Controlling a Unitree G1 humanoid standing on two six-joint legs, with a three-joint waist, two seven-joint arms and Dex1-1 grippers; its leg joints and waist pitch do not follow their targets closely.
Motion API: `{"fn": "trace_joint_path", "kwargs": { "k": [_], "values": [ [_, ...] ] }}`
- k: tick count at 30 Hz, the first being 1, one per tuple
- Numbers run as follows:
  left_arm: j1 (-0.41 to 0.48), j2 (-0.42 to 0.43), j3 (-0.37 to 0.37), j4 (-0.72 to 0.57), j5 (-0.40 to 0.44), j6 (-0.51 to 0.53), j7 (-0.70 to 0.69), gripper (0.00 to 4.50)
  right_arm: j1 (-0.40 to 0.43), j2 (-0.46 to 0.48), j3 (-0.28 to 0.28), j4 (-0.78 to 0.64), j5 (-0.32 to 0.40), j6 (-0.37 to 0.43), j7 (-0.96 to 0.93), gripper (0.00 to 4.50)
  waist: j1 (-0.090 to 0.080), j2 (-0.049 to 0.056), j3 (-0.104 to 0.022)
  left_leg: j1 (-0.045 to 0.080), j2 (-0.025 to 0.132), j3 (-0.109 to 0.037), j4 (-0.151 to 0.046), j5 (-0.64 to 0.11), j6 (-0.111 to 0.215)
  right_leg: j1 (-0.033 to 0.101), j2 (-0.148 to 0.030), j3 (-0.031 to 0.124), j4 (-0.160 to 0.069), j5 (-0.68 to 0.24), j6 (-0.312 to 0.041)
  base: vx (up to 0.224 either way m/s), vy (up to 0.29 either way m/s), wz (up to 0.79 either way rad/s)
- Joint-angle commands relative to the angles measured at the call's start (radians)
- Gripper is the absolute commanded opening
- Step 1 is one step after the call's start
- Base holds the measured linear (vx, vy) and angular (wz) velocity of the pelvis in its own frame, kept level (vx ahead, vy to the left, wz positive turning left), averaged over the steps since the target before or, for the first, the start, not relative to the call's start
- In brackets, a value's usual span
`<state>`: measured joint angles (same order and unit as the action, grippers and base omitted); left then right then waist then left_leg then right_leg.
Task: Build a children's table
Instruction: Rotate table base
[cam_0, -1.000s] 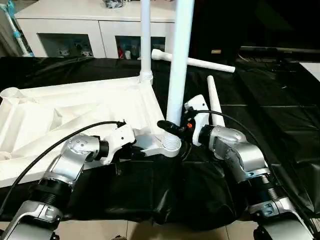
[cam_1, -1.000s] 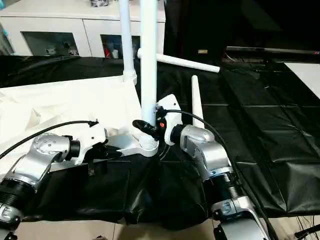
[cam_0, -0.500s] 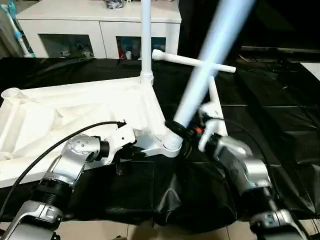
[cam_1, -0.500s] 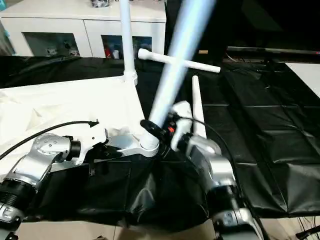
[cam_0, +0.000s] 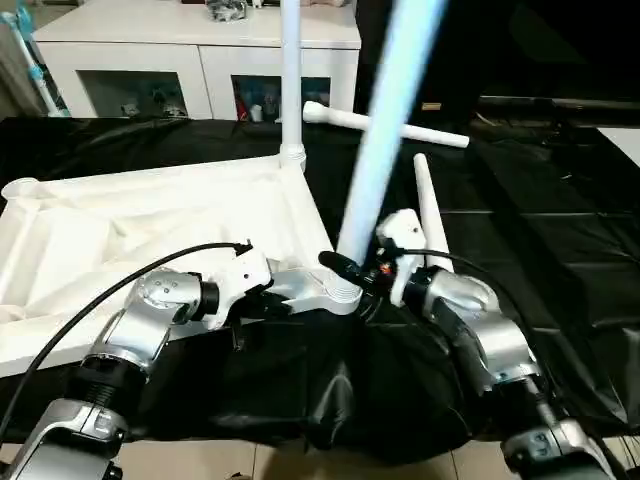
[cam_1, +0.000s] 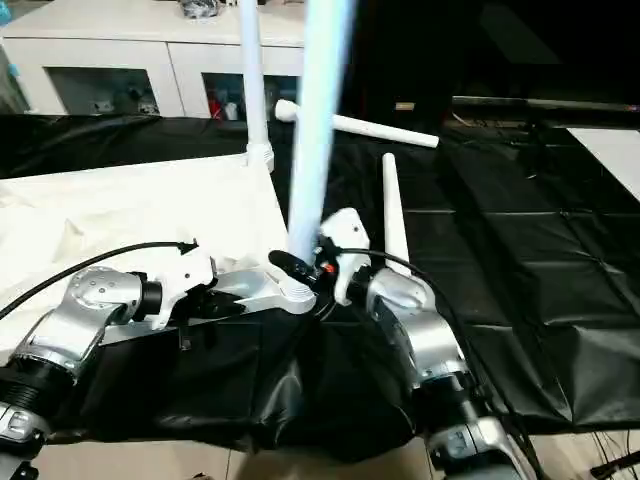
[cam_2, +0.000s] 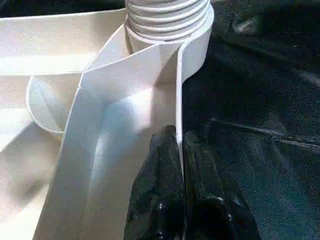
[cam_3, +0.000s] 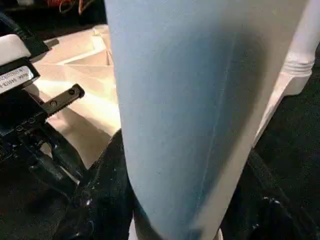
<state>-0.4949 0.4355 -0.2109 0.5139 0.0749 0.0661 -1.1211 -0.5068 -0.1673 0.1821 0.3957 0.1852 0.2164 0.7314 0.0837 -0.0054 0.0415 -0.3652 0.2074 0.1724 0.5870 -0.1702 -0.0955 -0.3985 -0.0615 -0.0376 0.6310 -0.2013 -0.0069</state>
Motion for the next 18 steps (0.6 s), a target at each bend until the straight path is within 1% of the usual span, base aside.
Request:
{"fn": "trace_joint_path", "kwargs": {
  "k": [1,2,5,8,9,10,11,14,18],
  "values": [
    [-0.004,-0.021,0.045,0.01,-0.044,-0.01,0.066,0.0,0.041,-0.015,0.046,0.093,-0.046,0.083,0.005,1.85,0.002,-0.009,-0.048,0.007,0.017,-0.004,-0.075,-0.238,0.013,0.036,-0.068,0.04,-0.089,-0.281,-0.146,0.0,0.0,0.0],
    [-0.005,-0.02,0.045,0.015,-0.043,-0.013,0.068,0.0,0.042,-0.02,0.05,0.106,-0.053,0.09,0.009,1.85,0.002,-0.011,-0.049,0.007,0.018,-0.004,-0.076,-0.245,0.009,0.036,-0.069,0.04,-0.09,-0.285,-0.141,0.0,0.0,0.0],
    [-0.007,-0.02,0.044,0.021,-0.04,-0.016,0.071,0.0,0.048,-0.028,0.06,0.128,-0.068,0.088,0.017,1.85,0.001,-0.01,-0.049,0.01,0.019,-0.005,-0.079,-0.272,0.001,0.033,-0.069,0.04,-0.092,-0.305,-0.138,0.0,0.0,0.0],
    [-0.006,-0.019,0.043,0.021,-0.038,-0.016,0.073,0.0,0.051,-0.03,0.064,0.138,-0.072,0.083,0.019,1.85,0.0,-0.013,-0.047,0.014,0.019,-0.007,-0.081,-0.311,-0.007,0.03,-0.069,0.041,-0.097,-0.342,-0.133,0.0,0.0,0.0],
    [-0.007,-0.019,0.042,0.021,-0.038,-0.015,0.073,0.0,0.051,-0.03,0.065,0.136,-0.072,0.084,0.019,1.85,0.0,-0.01,-0.047,0.015,0.019,-0.007,-0.082,-0.316,-0.009,0.03,-0.07,0.042,-0.097,-0.347,-0.133,0.0,0.0,0.0],
    [-0.007,-0.018,0.042,0.021,-0.037,-0.014,0.073,0.0,0.051,-0.03,0.065,0.134,-0.072,0.084,0.018,1.85,0.0,-0.012,-0.047,0.016,0.019,-0.007,-0.082,-0.322,-0.01,0.03,-0.07,0.042,-0.098,-0.355,-0.131,0.0,0.0,0.0],
    [-0.008,-0.018,0.042,0.023,-0.037,-0.015,0.072,0.0,0.051,-0.03,0.065,0.133,-0.072,0.082,0.017,1.85,0.0,-0.011,-0.047,0.016,0.019,-0.008,-0.082,-0.321,-0.01,0.03,-0.07,0.043,-0.099,-0.353,-0.131,0.0,0.0,0.0],
    [-0.009,-0.017,0.042,0.023,-0.038,-0.015,0.07,0.0,0.049,-0.029,0.061,0.131,-0.072,0.079,0.012,1.85,0.0,-0.01,-0.047,0.016,0.02,-0.008,-0.083,-0.324,-0.011,0.03,-0.069,0.043,-0.099,-0.347,-0.134,0.0,0.0,0.0],
    [-0.02,-0.023,0.041,0.031,-0.02,0.013,0.108,0.0,0.039,-0.013,0.037,0.139,-0.066,0.076,-0.024,1.85,-0.001,-0.01,-0.046,0.018,0.02,-0.009,-0.086,-0.34,-0.016,0.028,-0.069,0.043,-0.1,-0.358,-0.135,0.0,0.0,0.0]
  ]
}}
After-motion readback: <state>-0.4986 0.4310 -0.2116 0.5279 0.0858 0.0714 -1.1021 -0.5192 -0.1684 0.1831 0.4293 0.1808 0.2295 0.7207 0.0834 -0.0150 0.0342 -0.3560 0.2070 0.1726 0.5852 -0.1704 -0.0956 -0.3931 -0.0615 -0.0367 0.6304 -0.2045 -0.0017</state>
